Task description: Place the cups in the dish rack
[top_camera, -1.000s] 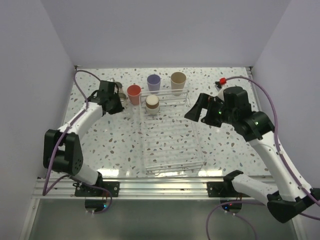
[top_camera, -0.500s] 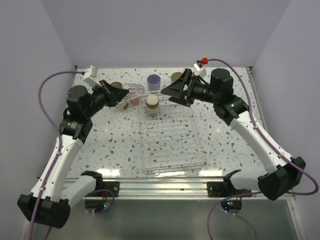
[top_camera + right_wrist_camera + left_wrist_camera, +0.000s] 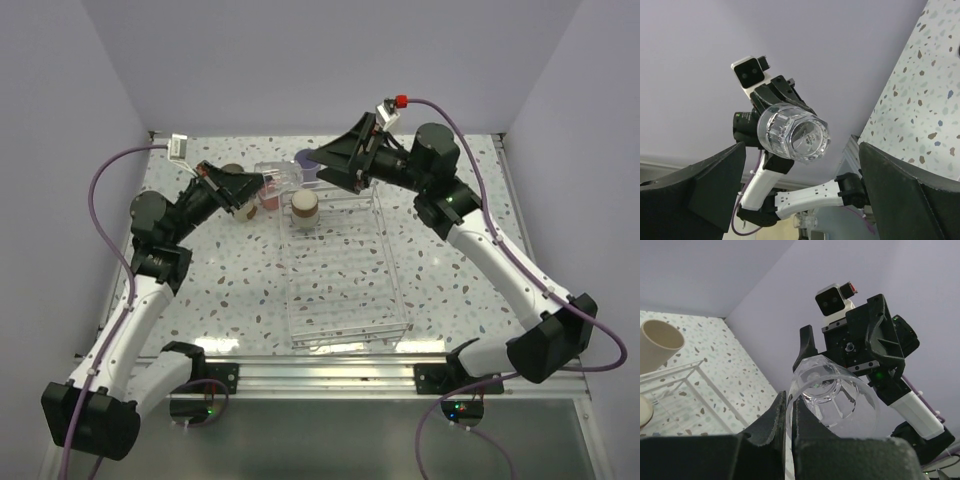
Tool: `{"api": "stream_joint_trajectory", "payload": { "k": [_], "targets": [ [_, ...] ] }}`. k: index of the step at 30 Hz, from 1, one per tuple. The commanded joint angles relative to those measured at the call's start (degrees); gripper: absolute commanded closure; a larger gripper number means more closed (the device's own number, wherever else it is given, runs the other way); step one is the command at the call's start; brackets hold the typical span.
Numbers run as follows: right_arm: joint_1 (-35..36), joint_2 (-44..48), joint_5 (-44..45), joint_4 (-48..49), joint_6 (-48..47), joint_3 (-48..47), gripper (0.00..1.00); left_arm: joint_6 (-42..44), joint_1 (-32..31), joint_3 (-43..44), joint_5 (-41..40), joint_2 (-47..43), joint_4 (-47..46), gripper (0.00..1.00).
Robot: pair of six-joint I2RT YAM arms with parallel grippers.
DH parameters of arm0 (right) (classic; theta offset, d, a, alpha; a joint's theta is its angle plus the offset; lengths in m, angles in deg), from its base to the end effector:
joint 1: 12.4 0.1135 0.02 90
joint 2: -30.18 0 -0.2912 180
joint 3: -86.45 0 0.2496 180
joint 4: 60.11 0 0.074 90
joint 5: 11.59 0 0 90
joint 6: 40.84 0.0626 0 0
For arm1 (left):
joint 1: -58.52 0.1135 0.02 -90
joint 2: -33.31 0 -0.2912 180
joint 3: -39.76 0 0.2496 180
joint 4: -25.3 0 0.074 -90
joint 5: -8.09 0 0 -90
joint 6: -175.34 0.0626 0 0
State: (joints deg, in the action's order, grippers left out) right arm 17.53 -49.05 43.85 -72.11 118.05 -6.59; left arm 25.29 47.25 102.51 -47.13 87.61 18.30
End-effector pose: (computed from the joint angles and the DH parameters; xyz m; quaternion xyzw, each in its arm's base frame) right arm 0.2713 0.1972 0.4631 0.0205 0.6975 0.6552 0.2892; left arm 0.2067 -0.0776 0.4201 -0.0221 0.6246 -0.5898 0.5115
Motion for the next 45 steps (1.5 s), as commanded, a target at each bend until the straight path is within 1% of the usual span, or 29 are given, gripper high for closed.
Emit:
{"api": "stream_joint_trajectory", "payload": {
  "k": [1, 6, 12, 17, 23, 27, 28, 30, 31, 37, 38, 40, 41, 43, 44, 45],
  "targets": [
    [1.4, -0.1, 0.2, 1.7, -0.5, -2.3, 0.02, -7.4, 0.3, -3.2, 2.2, 0.4, -15.0, 1.00],
    [1.8, -1.4, 0.2, 1.5, -0.9, -1.7, 0.02, -12.6, 0.3, -7.3, 2.0, 1.5, -23.2, 1.00],
    [2.6, -1.9, 0.1, 2.2, -1.0, -2.1, 0.04, -15.0, 0.1, -8.9, 1.8, 3.2, -27.6, 1.00],
    [3.7, -2.6, 0.1, 2.7, -1.1, -2.3, 0.06, -15.7, -0.6, -9.2, 1.9, 4.4, -29.0, 1.00],
    [5.0, -4.5, -1.4, 4.7, -0.2, -4.4, 0.12, -15.0, -1.2, -9.9, 1.2, 4.7, -29.0, 1.00],
    [5.8, -5.9, -2.2, 5.0, -0.1, -5.9, 0.21, -14.9, -1.2, -10.7, 0.8, 4.6, -29.1, 1.00],
    [6.0, -6.0, -2.3, 5.2, 0.0, -5.9, 0.27, -14.9, -1.1, -10.9, 0.5, 4.6, -29.1, 1.00],
    [6.3, -6.1, -2.3, 5.6, 0.2, -5.9, 0.34, -14.9, -1.2, -11.4, 0.4, 4.6, -29.1, 1.00],
    [6.4, -6.0, -2.3, 5.6, 0.1, -5.9, 0.41, -14.8, -1.2, -11.5, 0.2, 4.5, -28.9, 1.00],
    [6.5, -5.3, -3.0, 6.1, 0.0, -4.0, 0.51, -12.5, -1.2, -11.8, -1.6, 4.0, -24.7, 1.00],
    [6.5, -5.2, -3.0, 6.2, 0.0, -3.7, 0.55, -12.2, -1.2, -11.9, -1.6, 3.9, -24.4, 1.00],
    [6.5, -5.1, -3.1, 6.3, 0.0, -3.6, 0.61, -12.0, -1.2, -11.8, -1.8, 4.2, -23.4, 1.00],
    [6.5, -5.1, -3.1, 6.3, -0.1, -3.6, 0.76, -11.7, -1.2, -11.6, -1.8, 4.4, -22.9, 1.00],
    [6.5, -5.0, -2.7, 5.9, -0.3, -3.6, 0.94, -11.0, -1.2, -11.0, -2.1, 4.8, -19.9, 0.84],
    [6.5, -4.8, -2.5, 5.6, -0.6, -3.6, 1.00, -9.9, -1.2, -10.4, -2.4, 4.9, -17.9, 0.68],
    [6.5, -4.7, -2.5, 5.5, -0.9, -3.6, 1.00, -9.4, -1.2, -10.0, -2.4, 5.0, -16.7, 0.60]
  ]
}}
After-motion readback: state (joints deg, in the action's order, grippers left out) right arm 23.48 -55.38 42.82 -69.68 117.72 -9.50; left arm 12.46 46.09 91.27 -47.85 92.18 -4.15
